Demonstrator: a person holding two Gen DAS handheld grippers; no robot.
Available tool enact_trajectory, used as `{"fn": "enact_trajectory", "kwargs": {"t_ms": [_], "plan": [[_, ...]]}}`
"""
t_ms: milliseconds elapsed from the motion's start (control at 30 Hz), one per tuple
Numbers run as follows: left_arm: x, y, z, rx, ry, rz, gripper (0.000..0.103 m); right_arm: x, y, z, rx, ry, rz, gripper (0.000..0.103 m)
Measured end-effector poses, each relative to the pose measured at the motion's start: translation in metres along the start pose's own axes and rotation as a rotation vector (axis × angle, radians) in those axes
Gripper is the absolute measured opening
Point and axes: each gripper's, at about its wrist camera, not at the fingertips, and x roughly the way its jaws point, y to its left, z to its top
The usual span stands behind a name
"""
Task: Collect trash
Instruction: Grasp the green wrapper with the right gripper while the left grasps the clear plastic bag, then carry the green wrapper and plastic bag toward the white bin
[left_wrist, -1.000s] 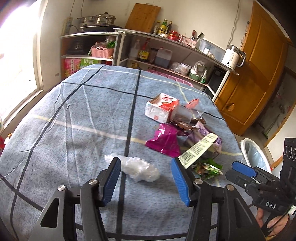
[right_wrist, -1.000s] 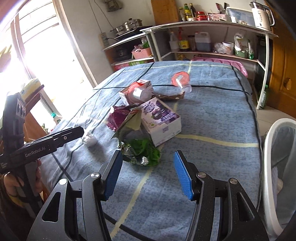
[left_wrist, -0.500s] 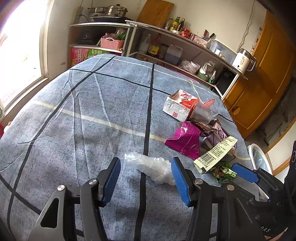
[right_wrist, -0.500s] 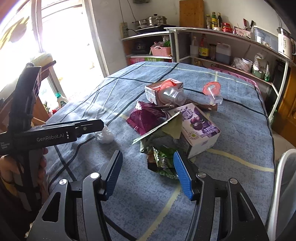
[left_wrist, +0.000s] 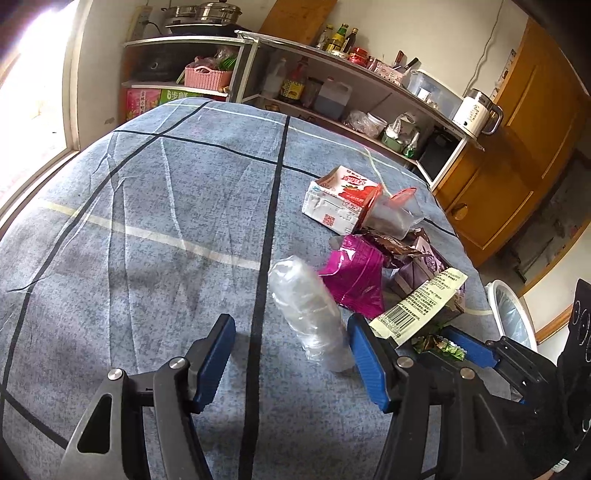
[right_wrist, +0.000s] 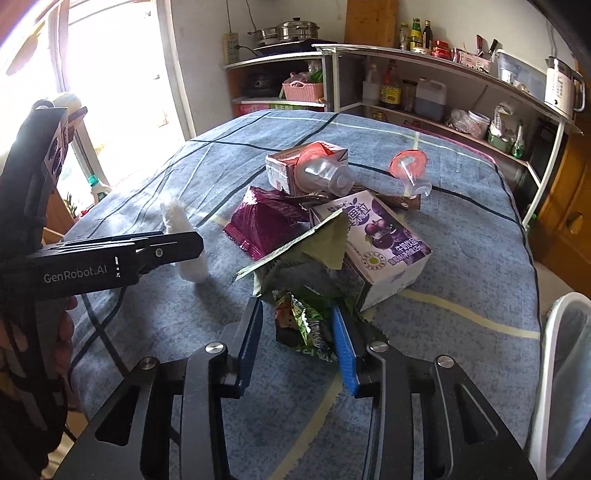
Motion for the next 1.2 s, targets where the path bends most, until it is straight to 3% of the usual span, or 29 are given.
{"fn": "enact_trajectory", "kwargs": {"t_ms": [133,200,367,400,867,1200], "plan": [[0.003,-0.005,0.001,-0.002,-0.007,-0.003,0.053,-0.002,-0.006,-0.001,0.024,-0.005,0.002,0.028],[0.004,-0.007,0.002,-0.001,-0.005,-0.016,0.041,-0.002,-0.006,-0.002,0.029,-0.006,0.001,0.026],[0.006,-0.015,0.004,0.021,-0.008,-0.018,0.033,-0.005,-0.006,-0.004,0.039,-0.021,0.004,0.021],[0.007,-0.015,0.004,0.02,-0.007,-0.02,0.032,-0.006,-0.007,-0.005,0.045,-0.025,0.006,0.013],[-0.017,-0.03,0.001,0.056,-0.054,-0.041,0.031,-0.023,-0.031,-0.01,0.172,-0.064,0.085,0.013],[-0.041,-0.075,-0.002,0.165,-0.088,-0.107,0.031,-0.056,-0.047,-0.015,0.207,-0.135,0.065,0.013]]}}
